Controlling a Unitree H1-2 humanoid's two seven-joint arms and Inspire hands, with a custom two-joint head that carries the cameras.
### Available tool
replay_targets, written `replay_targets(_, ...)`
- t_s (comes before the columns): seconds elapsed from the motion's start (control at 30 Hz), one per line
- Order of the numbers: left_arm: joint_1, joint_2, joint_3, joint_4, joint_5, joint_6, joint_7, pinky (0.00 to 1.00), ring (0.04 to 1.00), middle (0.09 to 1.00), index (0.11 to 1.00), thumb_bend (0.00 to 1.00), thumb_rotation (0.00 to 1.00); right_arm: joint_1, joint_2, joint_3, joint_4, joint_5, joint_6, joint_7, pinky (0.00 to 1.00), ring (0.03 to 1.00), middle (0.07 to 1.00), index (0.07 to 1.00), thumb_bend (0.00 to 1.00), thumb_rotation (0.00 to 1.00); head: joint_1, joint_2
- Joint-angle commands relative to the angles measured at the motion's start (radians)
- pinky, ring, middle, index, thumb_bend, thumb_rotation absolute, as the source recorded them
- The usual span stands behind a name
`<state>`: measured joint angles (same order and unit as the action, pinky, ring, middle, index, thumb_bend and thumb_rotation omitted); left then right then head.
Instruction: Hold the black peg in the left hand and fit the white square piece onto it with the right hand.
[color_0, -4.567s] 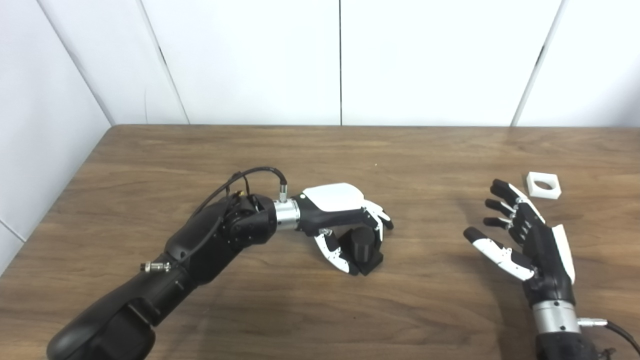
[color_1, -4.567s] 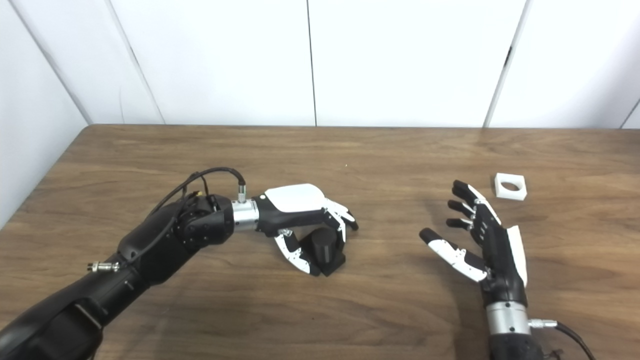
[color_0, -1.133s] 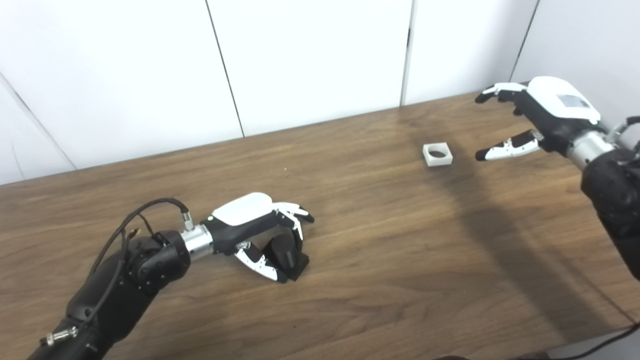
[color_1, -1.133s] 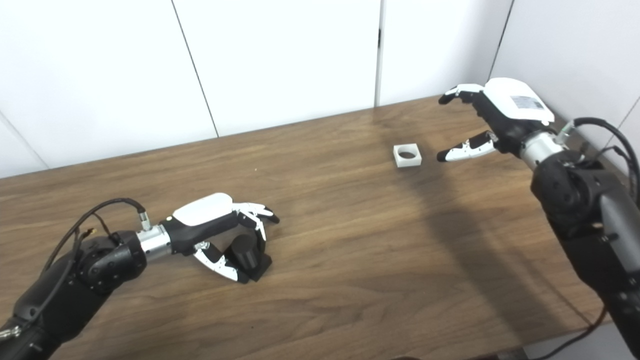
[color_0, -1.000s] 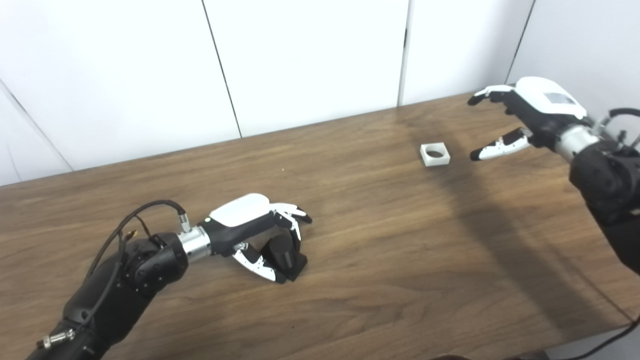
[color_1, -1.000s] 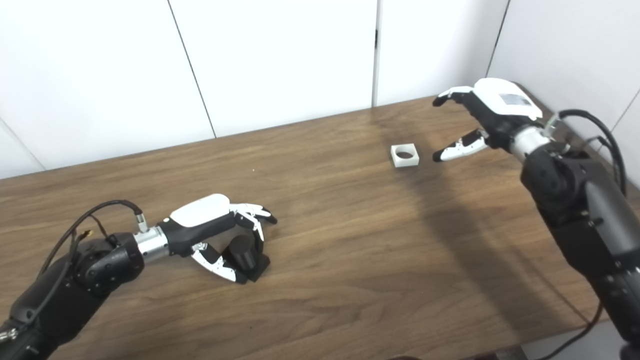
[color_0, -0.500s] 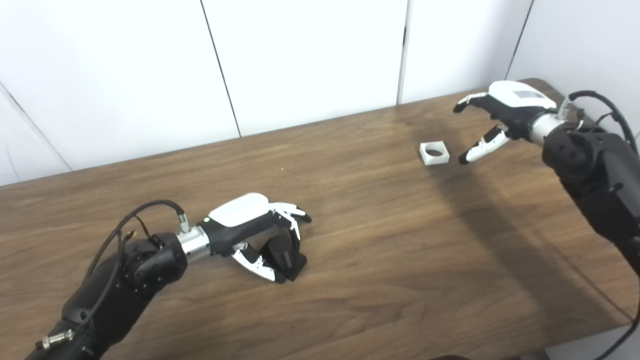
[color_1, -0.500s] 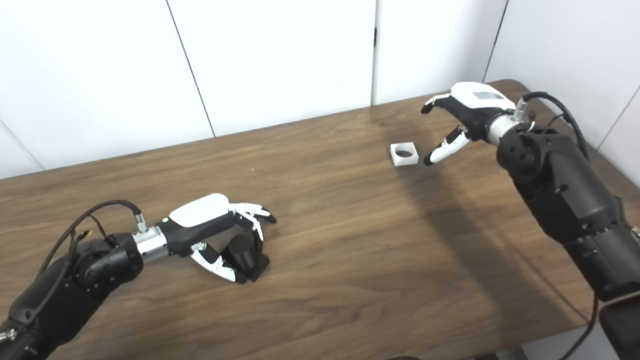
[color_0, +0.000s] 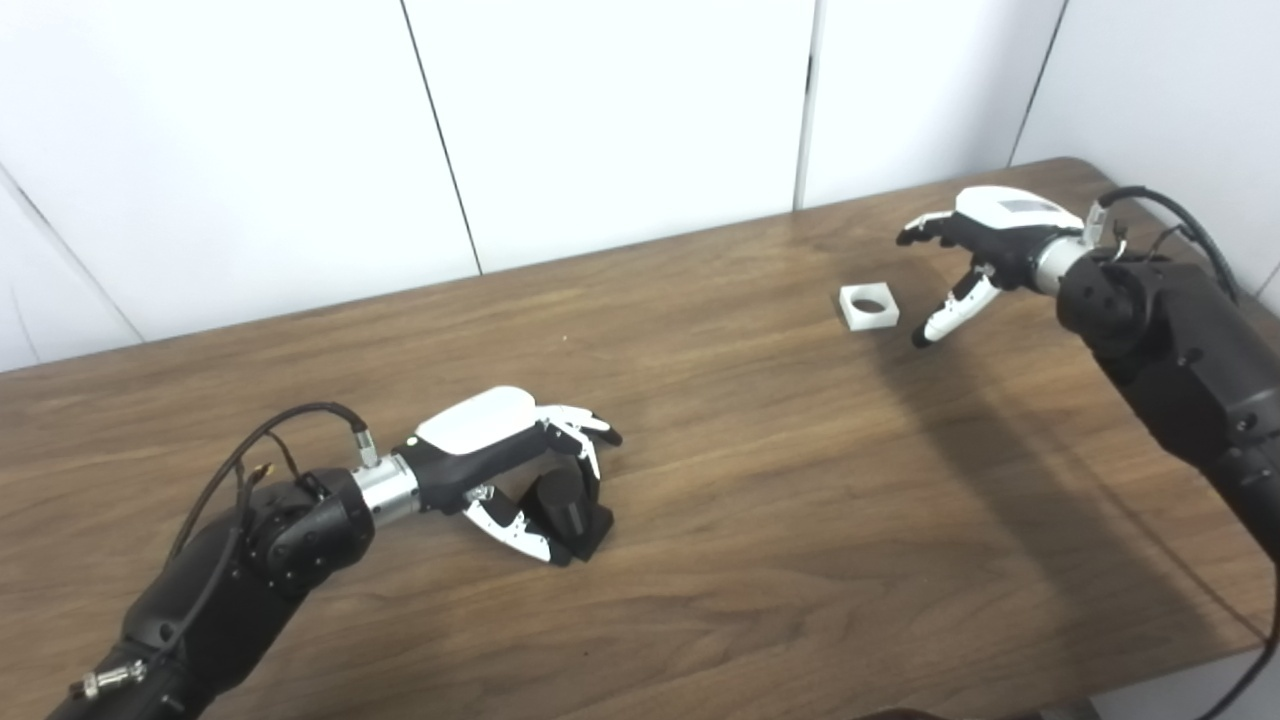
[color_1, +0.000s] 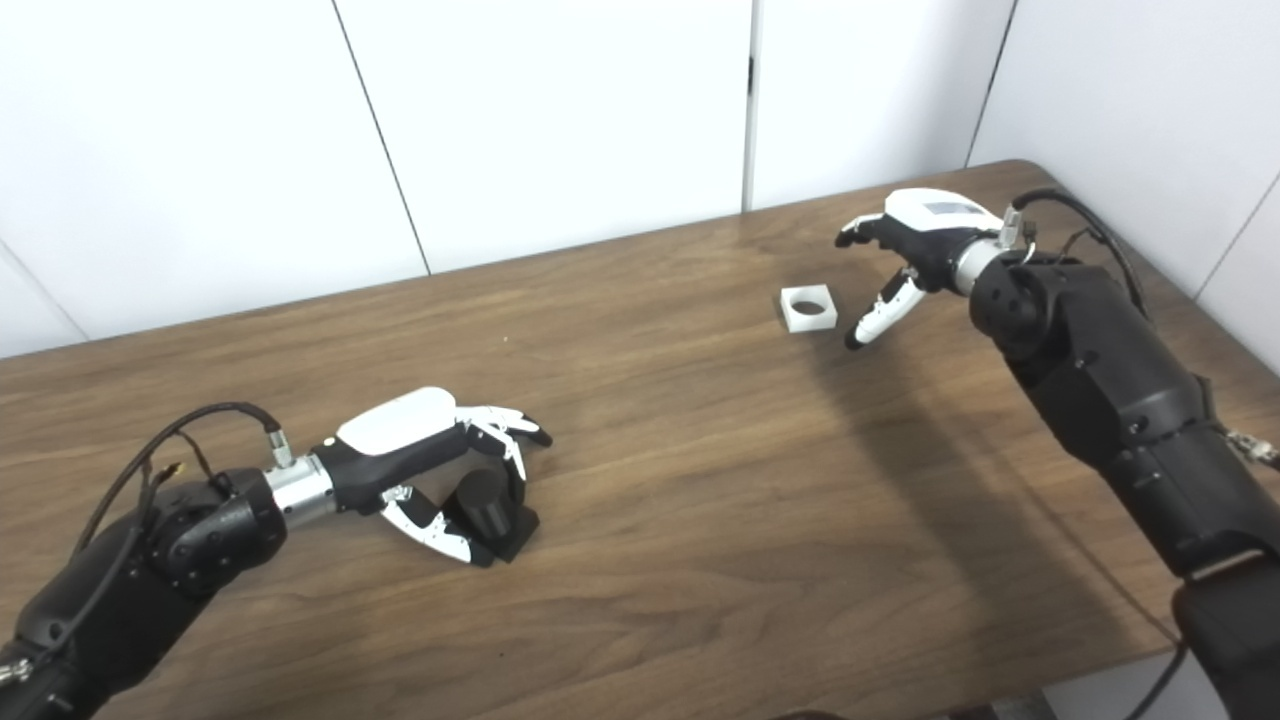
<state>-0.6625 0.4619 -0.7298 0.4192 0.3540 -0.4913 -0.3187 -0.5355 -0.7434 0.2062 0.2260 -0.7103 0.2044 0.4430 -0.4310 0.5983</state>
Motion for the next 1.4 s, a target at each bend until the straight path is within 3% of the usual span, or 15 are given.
replay_targets(0.0,0.087,0.059,-0.076,0.085,0.101,0.022,-0.110,0.81,0.907,0.869,0.490,0.52,0.06,-0.063,-0.013,0.000,0.014,-0.005,-0.035,-0.043,0.65,0.835,0.873,0.842,0.88,0.29,0.000,0.000)
replay_targets(0.63,0.099,0.054,-0.068,0.077,0.103,0.022,-0.104,0.83,0.904,0.862,0.490,0.52,0.06,-0.133,0.062,0.056,0.195,-0.009,-0.039,-0.100,0.74,0.886,0.902,0.854,0.83,0.31,0.033,-0.009)
replay_targets(1.37,0.120,0.053,-0.054,0.063,0.108,0.023,-0.096,0.81,0.898,0.862,0.489,0.52,0.06,-0.195,0.112,0.134,0.353,-0.013,-0.101,-0.167,0.69,0.836,0.871,0.788,0.75,0.30,0.059,0.001)
